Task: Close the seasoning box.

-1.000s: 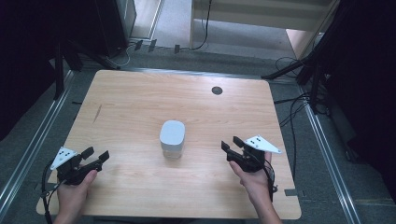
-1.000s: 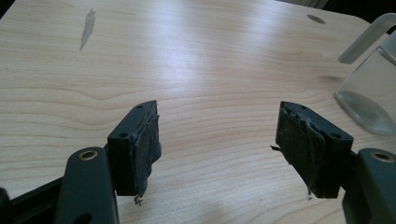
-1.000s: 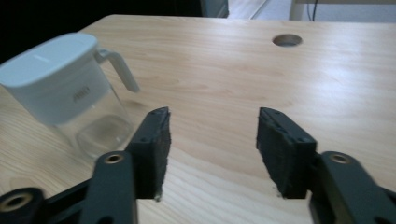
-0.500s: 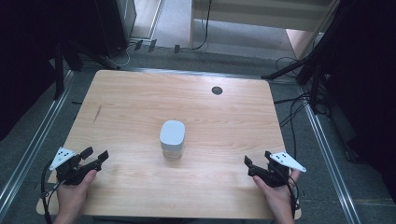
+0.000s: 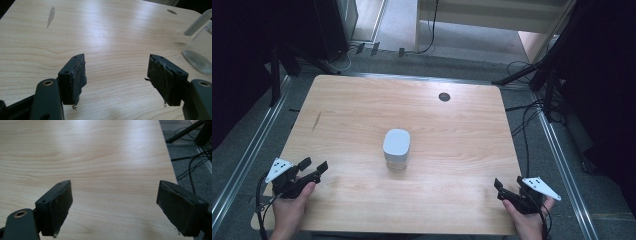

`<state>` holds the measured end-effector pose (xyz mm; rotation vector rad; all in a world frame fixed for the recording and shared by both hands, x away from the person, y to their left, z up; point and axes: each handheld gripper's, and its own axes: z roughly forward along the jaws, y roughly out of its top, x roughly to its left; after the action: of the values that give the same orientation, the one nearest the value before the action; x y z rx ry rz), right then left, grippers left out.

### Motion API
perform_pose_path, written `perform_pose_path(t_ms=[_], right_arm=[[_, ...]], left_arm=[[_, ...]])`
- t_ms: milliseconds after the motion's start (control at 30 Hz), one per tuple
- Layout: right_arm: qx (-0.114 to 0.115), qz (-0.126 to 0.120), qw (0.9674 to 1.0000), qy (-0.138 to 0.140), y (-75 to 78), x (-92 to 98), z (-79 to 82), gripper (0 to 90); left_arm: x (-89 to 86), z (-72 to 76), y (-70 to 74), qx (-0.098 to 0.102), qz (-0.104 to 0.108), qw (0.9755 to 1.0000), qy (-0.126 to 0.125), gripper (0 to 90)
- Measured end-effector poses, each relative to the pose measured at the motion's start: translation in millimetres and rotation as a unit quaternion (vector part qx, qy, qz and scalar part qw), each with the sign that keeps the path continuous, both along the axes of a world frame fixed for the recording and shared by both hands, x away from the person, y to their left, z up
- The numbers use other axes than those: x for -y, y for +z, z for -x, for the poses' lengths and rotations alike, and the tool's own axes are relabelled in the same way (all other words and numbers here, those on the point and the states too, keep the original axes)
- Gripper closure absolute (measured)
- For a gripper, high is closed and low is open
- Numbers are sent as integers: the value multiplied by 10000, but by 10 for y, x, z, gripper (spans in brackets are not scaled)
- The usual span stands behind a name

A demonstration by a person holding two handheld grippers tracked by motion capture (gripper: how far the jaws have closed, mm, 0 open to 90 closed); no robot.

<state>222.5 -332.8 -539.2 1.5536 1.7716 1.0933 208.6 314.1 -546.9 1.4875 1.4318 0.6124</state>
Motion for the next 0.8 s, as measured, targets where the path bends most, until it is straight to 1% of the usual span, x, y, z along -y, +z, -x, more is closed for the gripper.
perform_pose_path(t_ms=[33, 67, 133, 200, 267, 300, 400, 500, 567, 633, 733, 800], right_arm=[[0, 0, 10000, 0, 0, 0, 0, 136], [-18, 3, 10000, -57, -15, 17, 10, 136], [-22, -72, 9999, -100, -36, 40, 24, 136], [65, -89, 9999, -99, -45, 34, 30, 136], [67, -107, 9998, -146, -51, 25, 31, 136], [125, -57, 9997, -186, -56, 17, 39, 139], [83, -89, 9999, -107, -64, 24, 43, 139], [35, -190, 9997, -178, -69, 41, 40, 141], [40, -157, 9997, -164, -71, 39, 41, 141], [61, -35, 9999, -108, -75, 14, 57, 141], [76, 16, 9999, -93, -78, 4, 57, 142], [42, 9, 9999, -92, -78, 6, 50, 142]], left_arm=[[0, 4, 1, -1, -14, 10000, 7, 311], [0, 7, 2, 8, -32, 10000, 16, 313], [-1, 9, 2, 28, -41, 10000, -8, 316], [1, 3, 2, 31, -18, 10000, -2, 314], [0, -4, 2, 26, -13, 10000, -8, 314], [2, -6, 2, 24, -17, 10000, -5, 314], [5, -7, 2, 24, -40, 10000, -17, 314], [12, -10, 3, 9, -77, 10000, 6, 315], [14, -14, 4, 1, -92, 10000, 19, 315], [18, -16, 4, 3, -97, 9999, 31, 316], [18, -17, 4, 4, -105, 9999, 30, 317], [16, -17, 4, 5, -93, 10000, 31, 317]])
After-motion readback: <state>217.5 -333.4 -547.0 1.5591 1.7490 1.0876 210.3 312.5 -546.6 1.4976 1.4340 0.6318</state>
